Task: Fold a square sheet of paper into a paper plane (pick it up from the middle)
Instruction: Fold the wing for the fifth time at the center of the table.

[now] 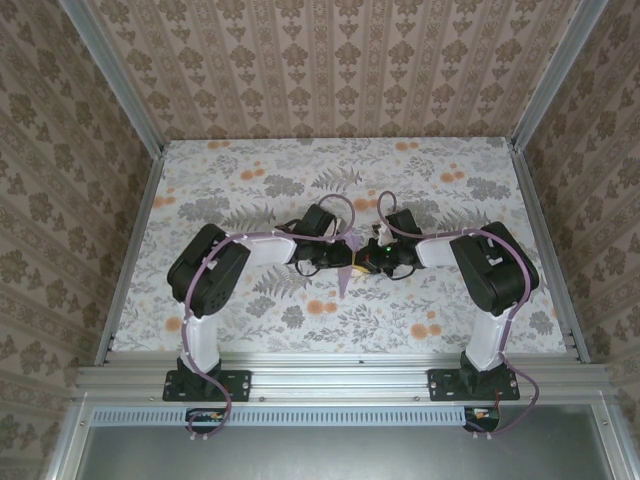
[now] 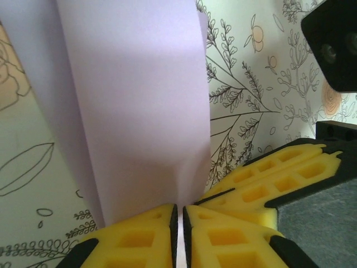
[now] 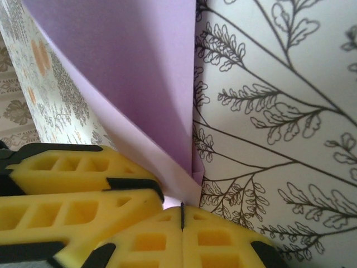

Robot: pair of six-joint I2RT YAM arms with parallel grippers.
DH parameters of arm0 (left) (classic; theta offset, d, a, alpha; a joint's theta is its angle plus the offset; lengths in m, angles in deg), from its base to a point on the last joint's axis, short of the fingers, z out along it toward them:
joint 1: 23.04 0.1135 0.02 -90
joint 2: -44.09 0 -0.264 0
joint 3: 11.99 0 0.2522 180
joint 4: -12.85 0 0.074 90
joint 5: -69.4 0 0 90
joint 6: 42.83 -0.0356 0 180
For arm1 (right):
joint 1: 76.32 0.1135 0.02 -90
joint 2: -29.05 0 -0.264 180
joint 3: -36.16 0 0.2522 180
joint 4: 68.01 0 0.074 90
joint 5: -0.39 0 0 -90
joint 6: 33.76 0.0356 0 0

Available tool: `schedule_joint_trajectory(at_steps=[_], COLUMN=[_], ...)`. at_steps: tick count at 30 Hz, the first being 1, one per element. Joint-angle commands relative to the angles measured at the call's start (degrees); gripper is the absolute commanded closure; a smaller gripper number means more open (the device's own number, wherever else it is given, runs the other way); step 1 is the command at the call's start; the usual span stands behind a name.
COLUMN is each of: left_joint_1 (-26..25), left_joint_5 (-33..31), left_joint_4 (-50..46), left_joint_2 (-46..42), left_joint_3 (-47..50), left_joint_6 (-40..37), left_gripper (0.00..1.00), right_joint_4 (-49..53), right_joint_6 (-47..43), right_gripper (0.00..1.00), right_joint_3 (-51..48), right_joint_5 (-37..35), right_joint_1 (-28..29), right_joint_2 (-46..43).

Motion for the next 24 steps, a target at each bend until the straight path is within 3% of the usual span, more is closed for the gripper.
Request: schedule_joint_trajectory(at_steps=[1, 10, 24], left_joint_1=[-0.17, -1.65, -5.30], left_joint_5=[1.01, 1.68, 1.34], left_joint_4=[-1.15, -2.74, -1.54], left_joint_2=[-5.17, -9.66, -9.80], left_joint_3=[0.16, 4.28, 9.43], left_joint_6=[0.34, 0.49, 1.08], left_gripper=[0.82, 0.86, 0.88], right_joint_4=[5.20, 6.74, 7.34], right_joint_6=[-1.89, -2.56, -2.84], right_gripper=[0.99, 0.99, 0.99], right_joint_3=[0.82, 1.37, 1.07], right_joint_5=[-5.08, -5.70, -5.77], right_joint_1=[0.82, 0.78, 0.82], right_joint_2=[2.36, 3.04, 2.45])
